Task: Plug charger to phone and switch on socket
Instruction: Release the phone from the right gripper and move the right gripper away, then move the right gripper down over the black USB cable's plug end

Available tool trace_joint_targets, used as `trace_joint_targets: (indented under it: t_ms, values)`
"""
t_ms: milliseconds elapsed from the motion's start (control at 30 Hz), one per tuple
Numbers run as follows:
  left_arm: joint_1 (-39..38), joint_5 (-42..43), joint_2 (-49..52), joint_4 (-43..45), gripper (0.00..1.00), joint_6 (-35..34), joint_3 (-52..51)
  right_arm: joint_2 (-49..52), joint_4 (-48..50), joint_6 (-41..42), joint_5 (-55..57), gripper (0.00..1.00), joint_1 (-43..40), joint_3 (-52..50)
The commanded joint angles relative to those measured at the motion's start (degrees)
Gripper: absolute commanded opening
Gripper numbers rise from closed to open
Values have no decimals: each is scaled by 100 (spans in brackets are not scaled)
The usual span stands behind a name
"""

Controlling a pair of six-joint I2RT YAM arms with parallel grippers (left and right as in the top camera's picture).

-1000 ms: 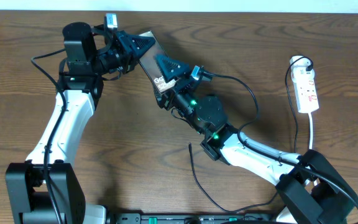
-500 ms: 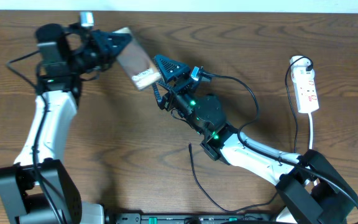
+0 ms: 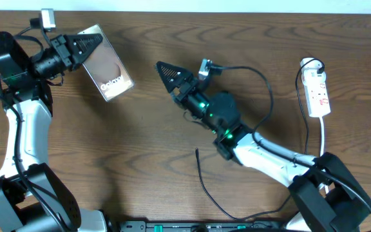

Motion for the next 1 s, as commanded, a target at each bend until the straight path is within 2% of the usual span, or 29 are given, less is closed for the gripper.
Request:
trace_joint_targets:
  t_ms: [0, 100, 233, 400, 467, 733, 967]
  values:
    - [7, 708, -101, 66, 7, 468, 48, -48, -472, -990, -1209, 99, -573, 210]
    - [7, 892, -101, 59, 7, 752, 48, -48, -1696, -1226, -2035, 99, -1019, 634]
    - [7, 890, -101, 46, 8, 994, 44, -48, -3648, -2124, -2708, 99, -1445, 1416]
    - [2, 890, -101, 44, 8, 1224, 42, -46, -5921, -3484, -2804, 99, -1547, 2251]
    - [2, 890, -101, 42, 7, 1325, 42, -46, -6568, -3762, -2704, 99, -1547, 2409]
    - [-4, 890, -101, 42, 7, 2164, -22, -46, -8684, -4247, -2260, 99, -1408, 2446]
    - [-4, 890, -98, 44, 7, 2472, -26, -31, -9549, -5073, -1906, 99, -800, 2446]
